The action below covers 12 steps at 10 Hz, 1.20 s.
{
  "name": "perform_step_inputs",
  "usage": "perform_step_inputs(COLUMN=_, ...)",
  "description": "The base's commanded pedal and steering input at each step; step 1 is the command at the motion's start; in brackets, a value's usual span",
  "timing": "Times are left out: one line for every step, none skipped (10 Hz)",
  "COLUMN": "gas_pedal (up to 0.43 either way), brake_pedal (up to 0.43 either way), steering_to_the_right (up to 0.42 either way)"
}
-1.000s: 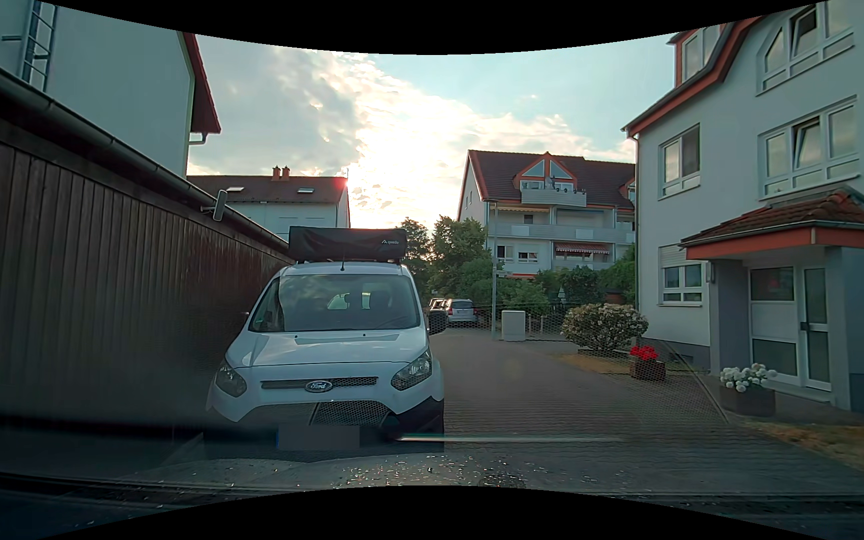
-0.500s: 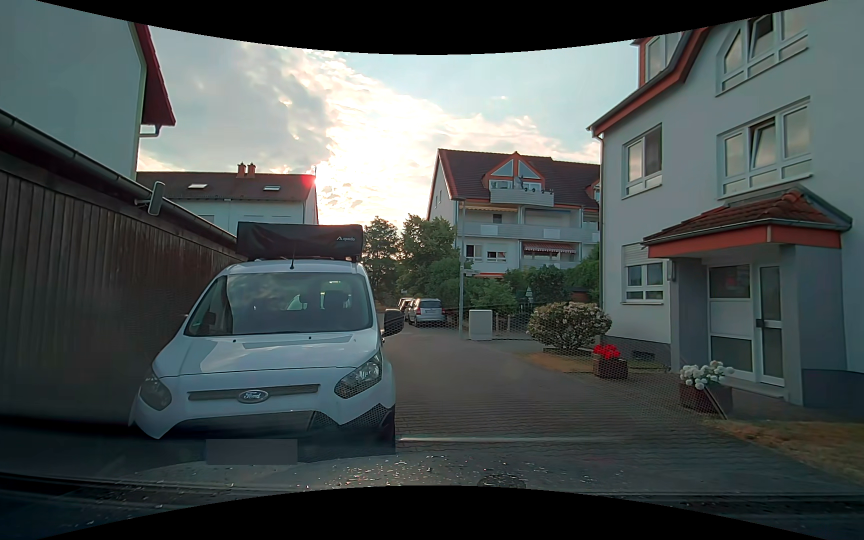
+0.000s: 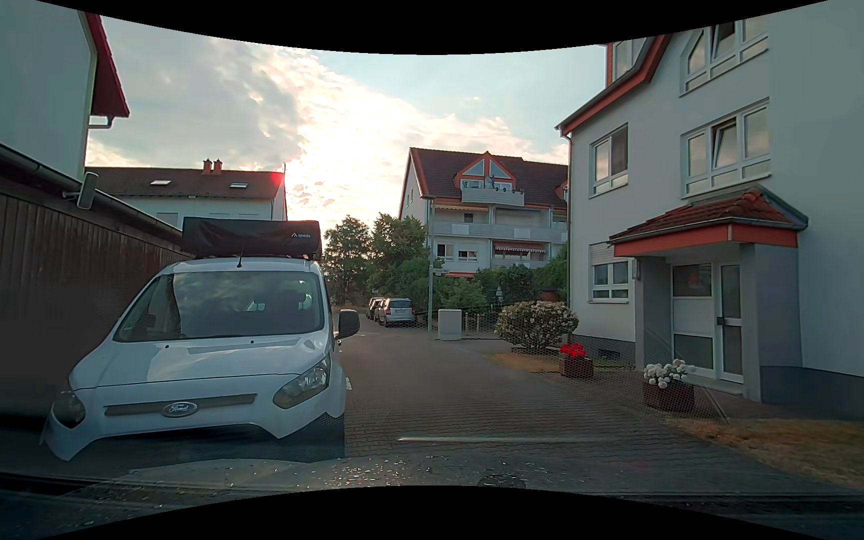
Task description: Follow the waypoints while adhering to traffic rules and regulations
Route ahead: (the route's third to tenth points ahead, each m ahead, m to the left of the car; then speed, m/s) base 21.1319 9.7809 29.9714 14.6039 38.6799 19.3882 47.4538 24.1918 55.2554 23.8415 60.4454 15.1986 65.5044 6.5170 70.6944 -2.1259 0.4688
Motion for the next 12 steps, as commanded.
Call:
perform_step_inputs(gas_pedal=0.000, brake_pedal=0.030, steering_to_the_right=0.958)
perform_step_inputs(gas_pedal=0.000, brake_pedal=0.030, steering_to_the_right=0.955)
perform_step_inputs(gas_pedal=0.000, brake_pedal=0.024, steering_to_the_right=0.949)
perform_step_inputs(gas_pedal=0.000, brake_pedal=0.018, steering_to_the_right=0.938)
perform_step_inputs(gas_pedal=0.000, brake_pedal=0.006, steering_to_the_right=0.925)
perform_step_inputs(gas_pedal=0.000, brake_pedal=0.000, steering_to_the_right=0.915)
perform_step_inputs(gas_pedal=0.000, brake_pedal=0.000, steering_to_the_right=0.906)
perform_step_inputs(gas_pedal=0.000, brake_pedal=0.000, steering_to_the_right=0.893)
perform_step_inputs(gas_pedal=0.000, brake_pedal=0.000, steering_to_the_right=0.871)
perform_step_inputs(gas_pedal=0.000, brake_pedal=0.000, steering_to_the_right=0.845)
perform_step_inputs(gas_pedal=0.000, brake_pedal=0.000, steering_to_the_right=0.802)
perform_step_inputs(gas_pedal=0.000, brake_pedal=0.000, steering_to_the_right=0.747)
